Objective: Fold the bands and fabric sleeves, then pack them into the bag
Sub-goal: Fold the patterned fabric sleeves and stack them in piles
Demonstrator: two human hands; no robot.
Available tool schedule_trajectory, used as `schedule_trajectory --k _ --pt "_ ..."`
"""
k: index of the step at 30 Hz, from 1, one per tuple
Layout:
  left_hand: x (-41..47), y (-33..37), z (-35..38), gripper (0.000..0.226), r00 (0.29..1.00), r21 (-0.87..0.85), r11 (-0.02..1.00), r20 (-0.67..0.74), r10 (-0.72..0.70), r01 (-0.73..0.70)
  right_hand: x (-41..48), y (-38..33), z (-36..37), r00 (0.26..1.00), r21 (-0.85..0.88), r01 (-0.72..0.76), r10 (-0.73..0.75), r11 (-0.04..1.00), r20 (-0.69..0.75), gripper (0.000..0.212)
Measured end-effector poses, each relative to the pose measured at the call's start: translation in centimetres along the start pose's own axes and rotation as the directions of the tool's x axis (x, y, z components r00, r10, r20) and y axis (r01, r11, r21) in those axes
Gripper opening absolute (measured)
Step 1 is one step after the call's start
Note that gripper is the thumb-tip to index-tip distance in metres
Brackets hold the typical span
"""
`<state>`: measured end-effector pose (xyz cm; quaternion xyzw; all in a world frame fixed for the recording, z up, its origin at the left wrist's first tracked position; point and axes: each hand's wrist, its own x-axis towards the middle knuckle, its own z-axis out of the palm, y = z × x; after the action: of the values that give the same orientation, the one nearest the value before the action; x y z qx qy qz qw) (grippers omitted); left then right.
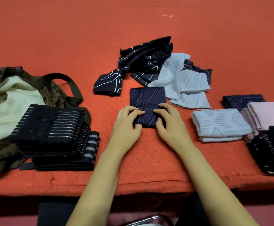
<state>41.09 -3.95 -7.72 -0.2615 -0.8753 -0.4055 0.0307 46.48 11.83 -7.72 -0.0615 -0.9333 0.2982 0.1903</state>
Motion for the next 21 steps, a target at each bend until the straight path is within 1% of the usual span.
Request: schedule_trajectory --k 1,3,5,6,8,10,13,15,18,21 --pt "0.0 0.0 0.0 0.046 1.000 -0.018 1.000 -0.029 0.001 -0.001 -0.1 -0.1 -0.1 1.000 0.016 0.002 -0.002 1.000 0.016 0.045" --pt "0.1 0.0 -0.1 0.037 0.997 -0.050 0.999 -0.077 -0.002 -0.002 -0.3 0.0 -0.1 0.998 0.019 0.050 -0.051 0.999 0.045 0.054" --pt "0.2 0.1 -0.3 0.028 0.991 -0.119 0.993 -0.132 -0.025 0.010 -0.3 0.0 -0.2 0.995 0.032 0.083 -0.085 0.996 0.048 0.057" --pt "0.2 0.4 -0.5 0.025 0.986 -0.161 0.987 -0.159 -0.040 0.014 -0.3 -0.1 -0.3 0.996 0.058 0.086 -0.088 0.995 0.027 0.055" --pt "0.2 0.7 -0.8 0.019 0.978 -0.223 0.975 -0.206 -0.043 -0.004 -0.4 -0.4 -0.7 0.995 0.120 0.088 -0.082 0.989 -0.059 0.044" --pt "0.1 1.1 -0.8 0.015 0.968 -0.224 0.973 -0.250 -0.004 -0.053 -0.7 -0.7 -1.0 0.985 0.164 0.088 -0.061 0.983 -0.159 0.034" --pt "-0.2 1.5 -0.9 0.011 0.966 -0.232 0.970 -0.258 0.011 -0.073 -1.2 -0.9 -1.4 0.966 0.327 0.052 0.036 0.943 -0.258 0.027" --pt "-0.2 1.5 -0.7 0.009 0.971 -0.233 0.972 -0.239 -0.017 -0.040 -1.2 -0.9 -1.4 0.966 0.390 0.021 0.083 0.920 -0.246 0.028" --pt "0.3 1.2 -0.4 0.010 0.966 -0.222 0.973 -0.229 -0.118 0.066 -1.0 -0.8 -1.3 0.975 0.438 -0.028 0.122 0.899 -0.188 0.033" --pt "0.7 1.1 -0.3 0.020 0.944 -0.239 0.955 -0.234 -0.232 0.176 -0.7 -0.4 -1.1 0.987 0.439 -0.060 0.117 0.897 -0.105 0.047"
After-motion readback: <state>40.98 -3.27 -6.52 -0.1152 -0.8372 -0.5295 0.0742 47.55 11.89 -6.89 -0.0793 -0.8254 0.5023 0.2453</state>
